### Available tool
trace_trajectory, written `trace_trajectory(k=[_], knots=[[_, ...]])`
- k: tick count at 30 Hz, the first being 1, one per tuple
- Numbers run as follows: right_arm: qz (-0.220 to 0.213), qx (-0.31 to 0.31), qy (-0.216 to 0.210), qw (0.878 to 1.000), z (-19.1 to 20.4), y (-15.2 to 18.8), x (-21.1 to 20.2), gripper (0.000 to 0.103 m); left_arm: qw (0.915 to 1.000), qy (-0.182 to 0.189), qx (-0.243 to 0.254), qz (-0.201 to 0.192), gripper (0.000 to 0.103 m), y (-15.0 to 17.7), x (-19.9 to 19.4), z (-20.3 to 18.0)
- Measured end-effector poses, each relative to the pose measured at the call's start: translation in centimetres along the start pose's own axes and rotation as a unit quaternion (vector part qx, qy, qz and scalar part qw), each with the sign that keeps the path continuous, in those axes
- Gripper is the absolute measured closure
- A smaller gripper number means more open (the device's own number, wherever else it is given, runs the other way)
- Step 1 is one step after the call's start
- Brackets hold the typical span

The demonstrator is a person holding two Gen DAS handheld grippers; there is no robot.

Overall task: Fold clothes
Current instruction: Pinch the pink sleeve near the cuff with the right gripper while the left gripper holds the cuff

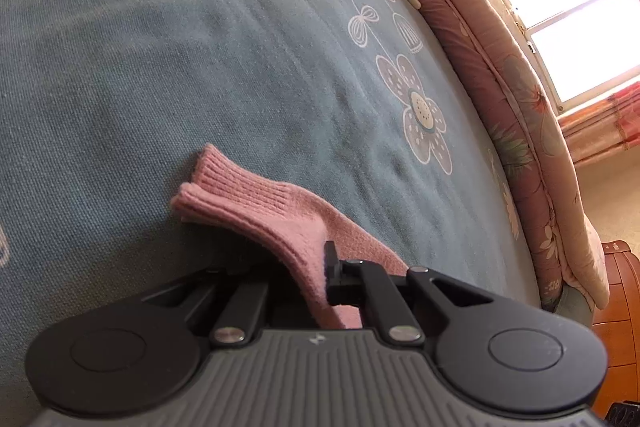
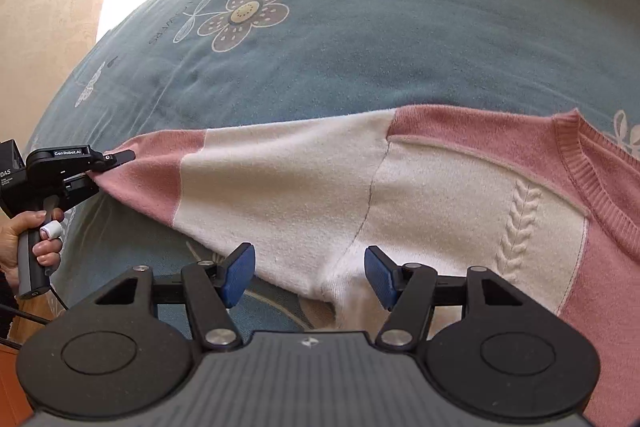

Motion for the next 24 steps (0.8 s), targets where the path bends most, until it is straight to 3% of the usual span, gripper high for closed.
trace_trajectory(k=[5, 10, 15, 20, 24], knots=[[0.007, -0.066, -0.059, 0.996, 0.2, -5.5, 0.9, 0.038, 0.9994, 0.019, -0.03, 0.007, 0.095, 0.0, 0.0, 0.7], [0.09, -0.133, -0.122, 0.979, 0.8, -10.7, 6.3, 0.038, 0.9991, 0.012, -0.04, 0.001, 0.086, 0.4, -1.2, 1.1], [0.183, -0.146, -0.154, 0.96, 0.4, -12.8, 10.8, 0.039, 0.997, 0.016, -0.075, 0.003, 0.085, 1.2, -2.0, 2.3], [0.281, -0.11, -0.232, 0.925, -0.6, -13.8, 13.8, 0.04, 0.9949, 0.037, -0.094, 0.008, 0.083, 1.4, -1.7, 3.3], [0.328, -0.097, -0.282, 0.896, -0.1, -14.3, 16.5, 0.041, 0.9945, 0.04, -0.096, 0.01, 0.083, 1.1, -1.4, 3.3]])
Point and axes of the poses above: each gripper's, at about its wrist camera, not at the fingertips, and x roughly the way its jaws point, z to its left, y to its underside, the point moved 4 cm from there along x, roughly the way its jaws point, and after that the axes turned 7 degrees about -y, right-handed, at the moved point
